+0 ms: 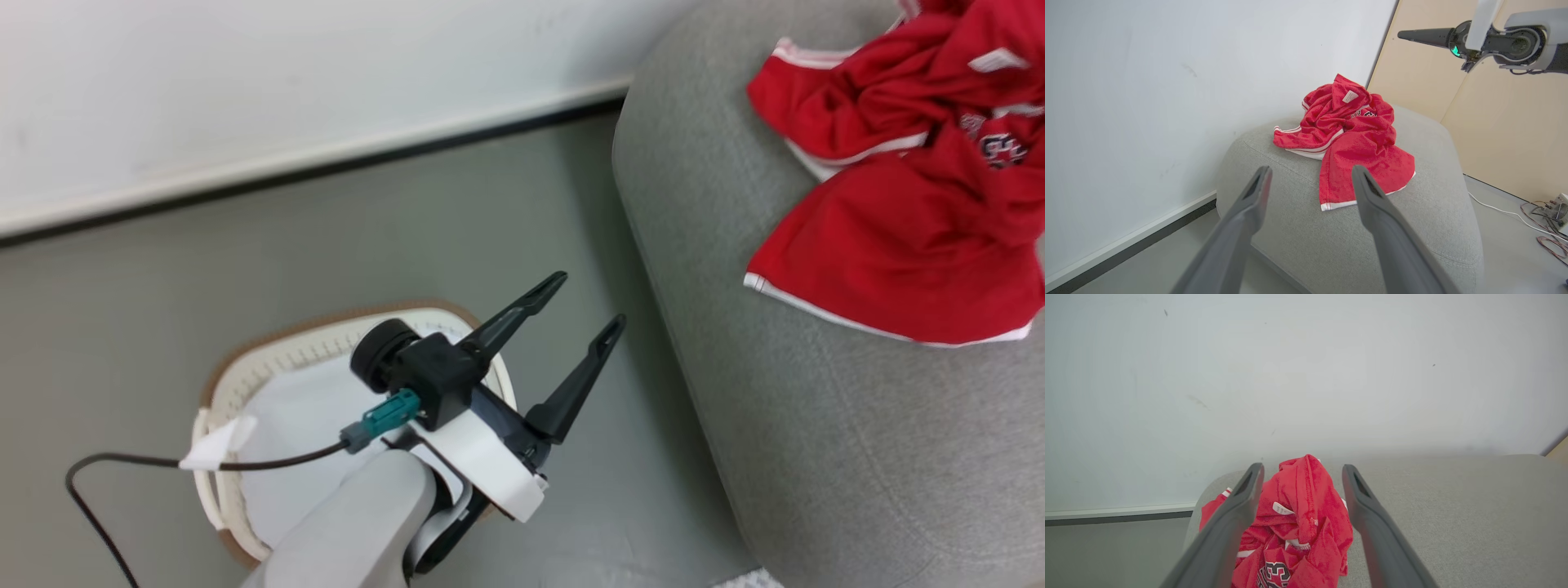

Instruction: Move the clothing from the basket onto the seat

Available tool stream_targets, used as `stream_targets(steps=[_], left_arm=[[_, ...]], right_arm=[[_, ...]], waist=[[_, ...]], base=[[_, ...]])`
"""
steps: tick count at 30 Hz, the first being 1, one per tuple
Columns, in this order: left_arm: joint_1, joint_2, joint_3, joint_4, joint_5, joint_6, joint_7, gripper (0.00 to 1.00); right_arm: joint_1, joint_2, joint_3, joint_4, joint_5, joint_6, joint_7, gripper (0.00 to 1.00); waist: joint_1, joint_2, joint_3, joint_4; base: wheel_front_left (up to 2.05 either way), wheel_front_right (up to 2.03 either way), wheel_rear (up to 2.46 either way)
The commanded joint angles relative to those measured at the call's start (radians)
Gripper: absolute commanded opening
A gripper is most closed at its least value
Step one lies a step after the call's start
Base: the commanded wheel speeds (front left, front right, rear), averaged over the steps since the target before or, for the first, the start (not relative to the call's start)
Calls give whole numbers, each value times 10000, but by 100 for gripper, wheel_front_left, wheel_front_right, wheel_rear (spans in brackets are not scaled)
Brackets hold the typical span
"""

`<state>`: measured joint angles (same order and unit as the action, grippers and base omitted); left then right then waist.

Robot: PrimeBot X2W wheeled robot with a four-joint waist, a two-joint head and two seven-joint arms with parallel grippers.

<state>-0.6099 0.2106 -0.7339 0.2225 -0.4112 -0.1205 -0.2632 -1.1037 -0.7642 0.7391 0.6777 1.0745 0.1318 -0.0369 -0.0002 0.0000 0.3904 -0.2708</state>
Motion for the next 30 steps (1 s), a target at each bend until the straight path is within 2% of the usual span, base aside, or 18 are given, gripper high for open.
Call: stream_targets(steps=[1, 9, 15, 20, 24, 27, 30], left_arm=[[254, -1, 157, -29, -150, 52, -11, 100], [1231, -166, 1530, -179, -198, 449, -12, 100], [2081, -150, 2686, -91, -196, 610, -13, 100], [2901, 15, 3856, 124, -278, 1008, -13, 100], [3529, 157, 4752, 206, -223, 1206, -13, 100], [3896, 247, 5356, 166, 70, 1326, -14, 100], [4374, 62, 5925, 2, 441, 1499, -14, 100]], right_arm=[[18, -119, 123, -220, 26, -22, -80, 100], [416, -404, 565, -1646, 78, -22, -519, 100], [1413, -410, 531, -2496, 0, -22, -1525, 100], [2679, 45, 212, -2914, 123, -22, -2031, 100], [3784, 604, -257, -3148, -312, -22, -2209, 100], [4724, 1065, -829, -3245, -845, -22, -2285, 100], [5776, 1734, -1898, -3419, -1602, -22, -2286, 100]], waist=[[2, 0, -985, -4], [2, 0, -2557, 540], [2, 0, -3425, 1168], [2, 0, -3905, 1406], [2, 0, -4036, 1500], [2, 0, -4071, 1584], [2, 0, -4087, 1637]], base=[[0, 0, 0], [0, 0, 0], [0, 0, 0], [0, 0, 0], [0, 0, 0], [0, 0, 0], [0, 0, 0]])
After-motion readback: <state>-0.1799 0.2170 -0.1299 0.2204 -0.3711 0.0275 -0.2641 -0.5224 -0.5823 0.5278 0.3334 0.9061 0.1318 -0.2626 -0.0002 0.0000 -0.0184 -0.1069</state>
